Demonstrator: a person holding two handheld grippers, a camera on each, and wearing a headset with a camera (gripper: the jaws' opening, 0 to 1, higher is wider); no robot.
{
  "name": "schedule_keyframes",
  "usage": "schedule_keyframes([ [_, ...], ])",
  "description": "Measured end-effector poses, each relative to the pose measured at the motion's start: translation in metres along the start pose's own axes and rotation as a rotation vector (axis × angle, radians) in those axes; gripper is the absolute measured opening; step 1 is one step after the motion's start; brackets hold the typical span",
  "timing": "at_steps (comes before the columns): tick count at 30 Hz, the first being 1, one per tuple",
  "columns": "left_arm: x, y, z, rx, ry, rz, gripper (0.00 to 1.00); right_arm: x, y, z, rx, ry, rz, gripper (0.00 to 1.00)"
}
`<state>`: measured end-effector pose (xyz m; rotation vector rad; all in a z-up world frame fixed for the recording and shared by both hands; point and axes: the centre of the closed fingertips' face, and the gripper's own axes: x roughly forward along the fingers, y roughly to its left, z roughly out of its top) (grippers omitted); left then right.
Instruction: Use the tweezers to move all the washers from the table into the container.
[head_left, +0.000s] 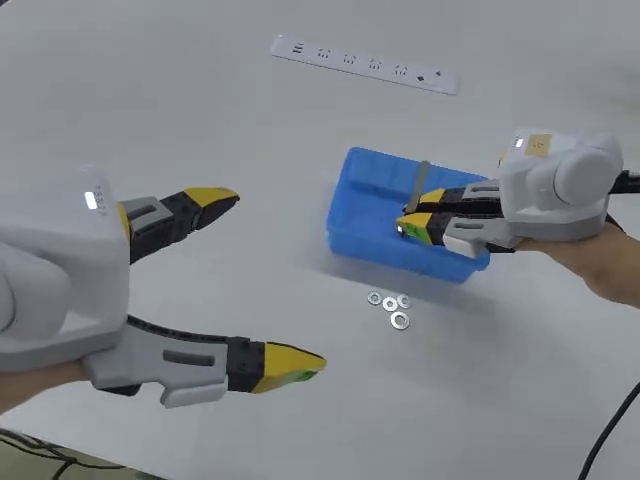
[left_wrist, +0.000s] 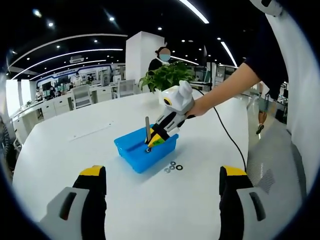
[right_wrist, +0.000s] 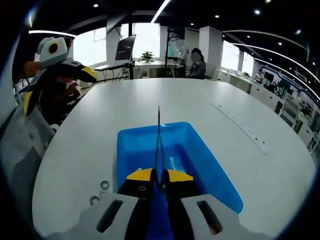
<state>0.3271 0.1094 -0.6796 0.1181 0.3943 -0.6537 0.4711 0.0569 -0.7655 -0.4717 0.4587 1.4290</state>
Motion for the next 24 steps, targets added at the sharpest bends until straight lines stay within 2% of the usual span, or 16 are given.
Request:
schedule_keyframes([
  [12,-0.004,-0.005,0.0,-0.018,-0.005,0.006,0.99,-0.008,0.0,0.011,0.017,-0.032,-0.014,0.1],
  [17,-0.005,-0.005,0.001,-0.017,-0.004,0.007,0.99,-0.013,-0.006,0.017,0.063,-0.068,-0.033,0.11],
  [21,-0.004,-0.004,0.003,-0.007,-0.003,0.007,0.99,-0.015,-0.006,0.018,0.051,-0.065,-0.04,0.09],
  [24,0.0,0.001,0.009,-0.006,-0.014,0.014,0.99,-0.017,-0.002,0.02,0.021,-0.067,-0.04,0.08],
])
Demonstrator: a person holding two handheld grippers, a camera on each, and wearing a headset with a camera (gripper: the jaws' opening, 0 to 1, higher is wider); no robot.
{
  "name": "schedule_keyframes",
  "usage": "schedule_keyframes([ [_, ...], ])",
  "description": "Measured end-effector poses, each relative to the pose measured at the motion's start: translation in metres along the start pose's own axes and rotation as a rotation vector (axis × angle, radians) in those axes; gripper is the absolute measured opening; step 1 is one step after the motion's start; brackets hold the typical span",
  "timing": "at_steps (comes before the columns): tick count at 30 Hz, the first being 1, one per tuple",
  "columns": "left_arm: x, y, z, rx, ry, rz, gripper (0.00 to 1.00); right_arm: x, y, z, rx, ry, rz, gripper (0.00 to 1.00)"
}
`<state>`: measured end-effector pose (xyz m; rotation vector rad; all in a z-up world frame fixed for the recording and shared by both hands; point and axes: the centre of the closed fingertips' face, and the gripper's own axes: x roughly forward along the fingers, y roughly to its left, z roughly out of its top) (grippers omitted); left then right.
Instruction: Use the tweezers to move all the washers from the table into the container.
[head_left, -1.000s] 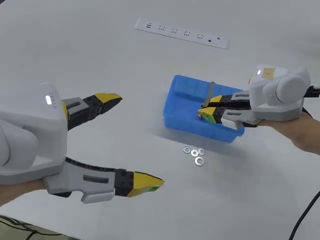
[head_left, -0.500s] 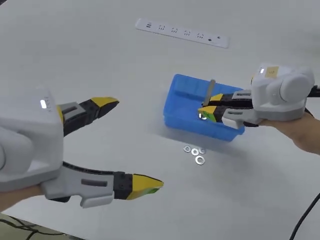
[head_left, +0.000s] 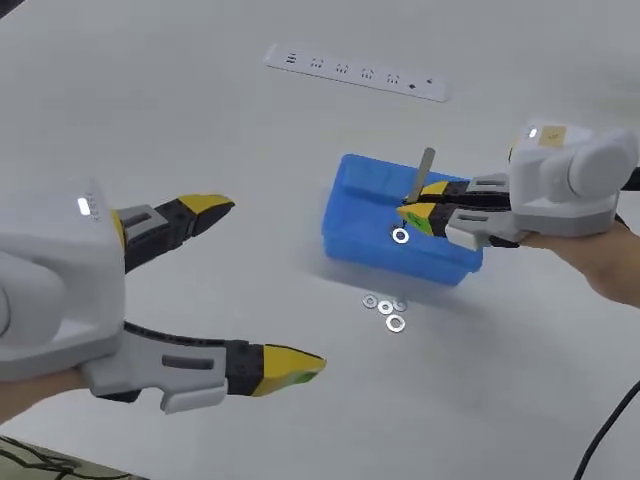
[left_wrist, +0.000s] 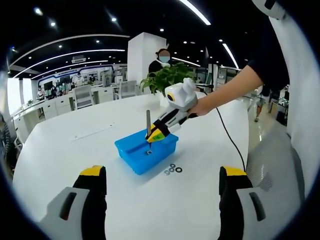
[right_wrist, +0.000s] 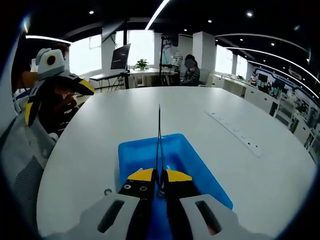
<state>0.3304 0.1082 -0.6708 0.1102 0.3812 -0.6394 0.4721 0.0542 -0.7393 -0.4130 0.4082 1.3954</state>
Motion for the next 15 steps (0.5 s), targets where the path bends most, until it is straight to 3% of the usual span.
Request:
schedule_keyframes([
  [3,0.005,0.007,0.008,0.028,-0.016,0.023,0.94,-0.001,0.003,0.004,-0.011,-0.008,0.003,0.08],
  [7,0.019,0.017,0.024,0.005,-0.059,0.02,0.92,-0.001,0.007,0.007,-0.031,-0.012,0.012,0.08],
  [9,0.03,0.02,0.025,-0.003,-0.046,-0.008,0.88,-0.002,0.01,0.008,-0.056,-0.007,0.014,0.08],
  [11,0.04,0.022,0.027,0.029,-0.024,-0.045,0.86,-0.003,0.016,0.011,-0.106,0.001,0.024,0.08],
  [15,0.055,0.027,0.043,0.071,-0.037,-0.087,0.81,-0.006,0.024,0.014,-0.137,0.002,0.04,0.08],
])
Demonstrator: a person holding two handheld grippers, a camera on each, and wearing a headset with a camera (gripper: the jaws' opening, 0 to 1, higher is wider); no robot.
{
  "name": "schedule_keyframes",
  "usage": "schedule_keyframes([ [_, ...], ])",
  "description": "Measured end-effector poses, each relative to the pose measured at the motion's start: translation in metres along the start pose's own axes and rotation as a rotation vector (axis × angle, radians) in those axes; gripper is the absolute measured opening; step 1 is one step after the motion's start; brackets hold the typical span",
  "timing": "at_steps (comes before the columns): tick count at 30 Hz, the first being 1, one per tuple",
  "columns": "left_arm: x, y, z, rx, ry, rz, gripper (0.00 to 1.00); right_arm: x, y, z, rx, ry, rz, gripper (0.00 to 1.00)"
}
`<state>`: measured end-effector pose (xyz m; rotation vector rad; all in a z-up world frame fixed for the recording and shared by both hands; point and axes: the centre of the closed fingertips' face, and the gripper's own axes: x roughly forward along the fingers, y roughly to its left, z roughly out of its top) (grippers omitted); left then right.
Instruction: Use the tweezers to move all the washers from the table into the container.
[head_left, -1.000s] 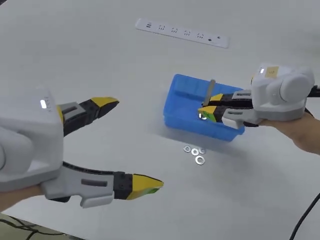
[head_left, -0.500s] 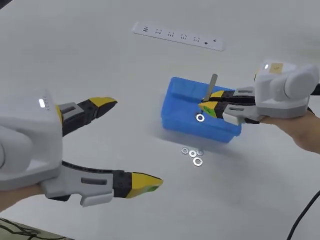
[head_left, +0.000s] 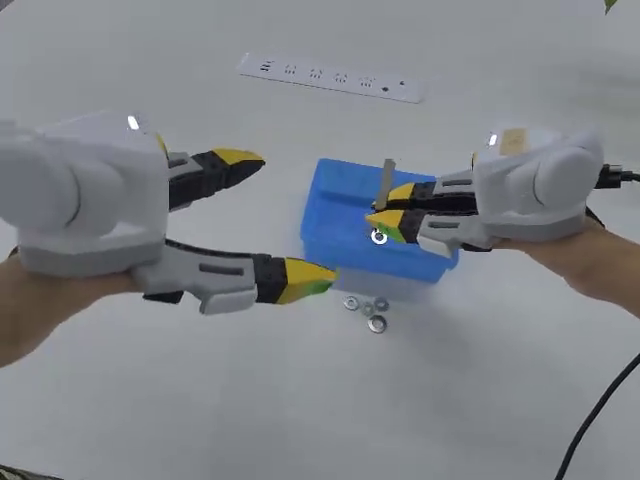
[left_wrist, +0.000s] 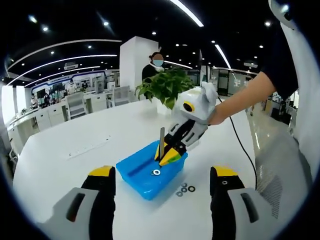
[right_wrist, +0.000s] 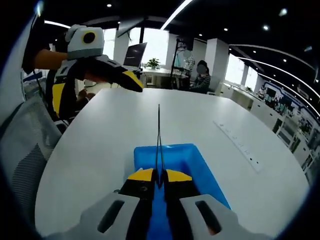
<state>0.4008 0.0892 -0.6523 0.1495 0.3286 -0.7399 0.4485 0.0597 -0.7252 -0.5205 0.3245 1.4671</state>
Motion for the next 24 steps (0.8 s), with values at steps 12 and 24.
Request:
schedule_keyframes([
  [12,0.051,-0.008,0.031,0.184,-0.01,-0.17,0.31,-0.006,0.001,-0.001,-0.028,0.001,0.004,0.08],
  [24,0.073,-0.017,0.027,0.249,0.001,-0.266,0.16,-0.009,-0.002,0.001,-0.034,-0.013,0.011,0.08],
])
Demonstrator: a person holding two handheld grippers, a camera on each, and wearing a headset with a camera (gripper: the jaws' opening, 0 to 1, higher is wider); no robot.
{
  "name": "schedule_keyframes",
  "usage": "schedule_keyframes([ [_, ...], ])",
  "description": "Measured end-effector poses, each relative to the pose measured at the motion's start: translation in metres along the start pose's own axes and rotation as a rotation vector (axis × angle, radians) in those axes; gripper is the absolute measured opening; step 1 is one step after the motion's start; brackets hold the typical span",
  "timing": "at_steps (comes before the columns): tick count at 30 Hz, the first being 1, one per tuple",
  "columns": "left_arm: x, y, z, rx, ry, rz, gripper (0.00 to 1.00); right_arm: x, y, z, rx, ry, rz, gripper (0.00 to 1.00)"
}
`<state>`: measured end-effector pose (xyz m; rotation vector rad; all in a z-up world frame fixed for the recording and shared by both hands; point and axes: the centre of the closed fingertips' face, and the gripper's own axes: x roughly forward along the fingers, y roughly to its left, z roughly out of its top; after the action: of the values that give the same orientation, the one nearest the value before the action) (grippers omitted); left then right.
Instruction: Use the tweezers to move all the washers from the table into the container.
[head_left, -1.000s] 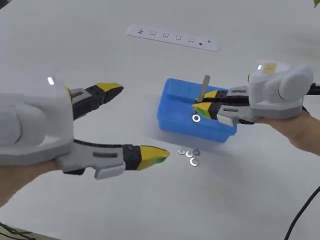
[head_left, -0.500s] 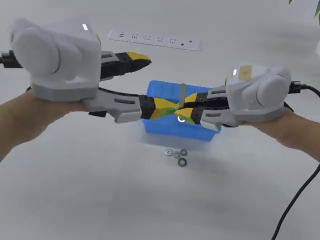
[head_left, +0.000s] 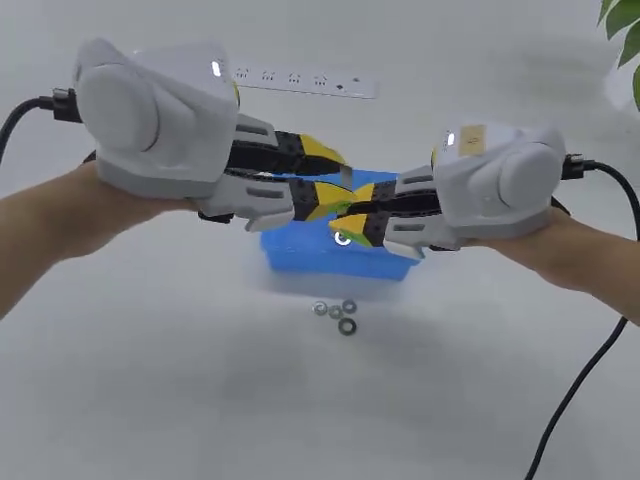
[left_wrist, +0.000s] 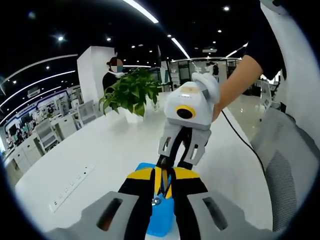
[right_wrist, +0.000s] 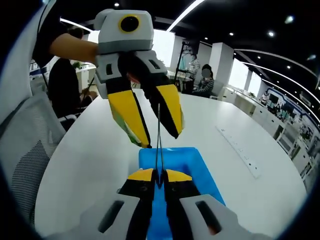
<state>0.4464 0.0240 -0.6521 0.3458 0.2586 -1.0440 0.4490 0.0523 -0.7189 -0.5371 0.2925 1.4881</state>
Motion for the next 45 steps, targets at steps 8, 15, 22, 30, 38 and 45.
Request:
schedule_keyframes([
  [8,0.001,-0.004,-0.001,0.037,0.005,-0.045,0.08,0.002,-0.001,-0.003,-0.014,0.013,0.003,0.08],
  [15,0.004,-0.002,-0.006,0.076,0.024,-0.035,0.05,0.002,-0.001,-0.009,-0.022,0.045,-0.023,0.12],
  [22,0.003,0.004,-0.004,0.101,0.036,-0.007,0.05,-0.012,-0.009,-0.007,0.072,0.036,-0.073,0.21],
  [30,-0.013,0.007,0.016,0.127,-0.006,0.038,0.05,-0.042,-0.004,-0.004,0.141,0.009,-0.15,0.28],
  [38,-0.026,-0.017,0.031,0.166,-0.029,0.015,0.05,-0.06,0.024,-0.007,0.133,0.006,-0.157,0.34],
  [45,-0.03,-0.04,0.026,0.196,-0.015,0.036,0.05,-0.07,0.054,-0.023,0.163,0.019,-0.184,0.49],
])
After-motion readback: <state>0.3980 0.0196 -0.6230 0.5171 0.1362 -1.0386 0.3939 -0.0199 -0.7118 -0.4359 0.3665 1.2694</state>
